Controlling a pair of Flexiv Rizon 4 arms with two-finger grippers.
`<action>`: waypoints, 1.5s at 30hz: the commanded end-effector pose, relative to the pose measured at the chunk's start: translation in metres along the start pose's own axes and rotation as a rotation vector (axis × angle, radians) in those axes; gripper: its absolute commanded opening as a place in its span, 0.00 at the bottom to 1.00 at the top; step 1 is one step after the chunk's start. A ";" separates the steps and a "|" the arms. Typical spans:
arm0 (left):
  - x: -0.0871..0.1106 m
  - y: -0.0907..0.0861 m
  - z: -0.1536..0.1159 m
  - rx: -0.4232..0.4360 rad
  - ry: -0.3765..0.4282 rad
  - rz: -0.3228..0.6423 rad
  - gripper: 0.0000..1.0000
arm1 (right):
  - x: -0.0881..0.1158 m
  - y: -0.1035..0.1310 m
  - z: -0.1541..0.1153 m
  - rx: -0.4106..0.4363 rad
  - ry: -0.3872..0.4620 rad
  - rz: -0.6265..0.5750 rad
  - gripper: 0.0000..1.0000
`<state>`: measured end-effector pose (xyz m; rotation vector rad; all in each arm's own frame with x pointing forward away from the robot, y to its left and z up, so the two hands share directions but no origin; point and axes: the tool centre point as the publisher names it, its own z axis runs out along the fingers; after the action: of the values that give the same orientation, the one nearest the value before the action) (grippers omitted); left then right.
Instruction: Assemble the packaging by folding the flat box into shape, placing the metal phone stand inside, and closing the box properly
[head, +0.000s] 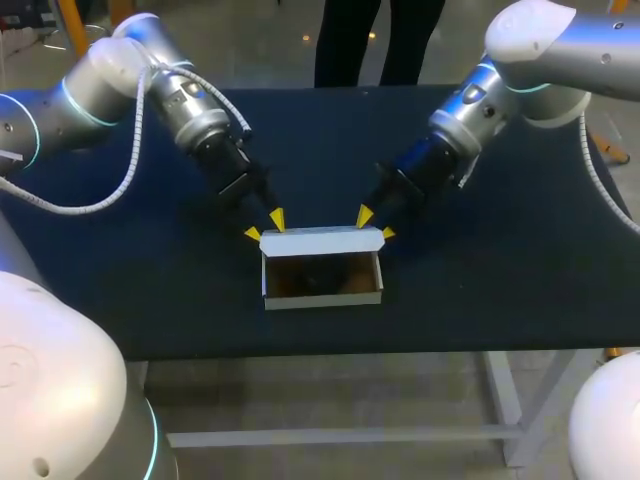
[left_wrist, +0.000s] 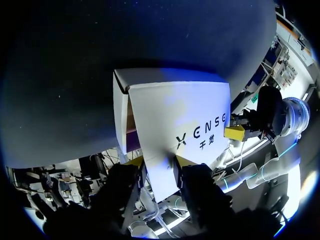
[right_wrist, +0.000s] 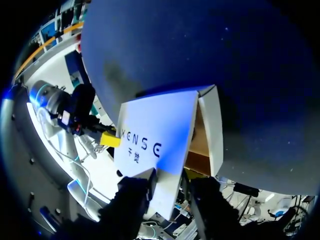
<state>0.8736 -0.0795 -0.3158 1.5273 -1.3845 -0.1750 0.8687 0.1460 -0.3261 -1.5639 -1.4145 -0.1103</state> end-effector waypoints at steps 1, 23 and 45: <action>0.001 -0.002 0.002 0.001 0.015 0.000 0.36 | 0.004 0.005 0.001 0.014 -0.002 0.001 0.38; -0.004 0.002 0.005 0.043 0.059 0.015 0.33 | 0.000 0.008 0.001 0.019 -0.003 0.005 0.38; -0.018 -0.002 0.012 0.051 0.051 0.023 0.33 | -0.011 0.013 0.008 0.030 -0.024 0.018 0.40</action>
<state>0.8626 -0.0729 -0.3312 1.5444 -1.3740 -0.0879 0.8678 0.1446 -0.3440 -1.5647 -1.4152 -0.0673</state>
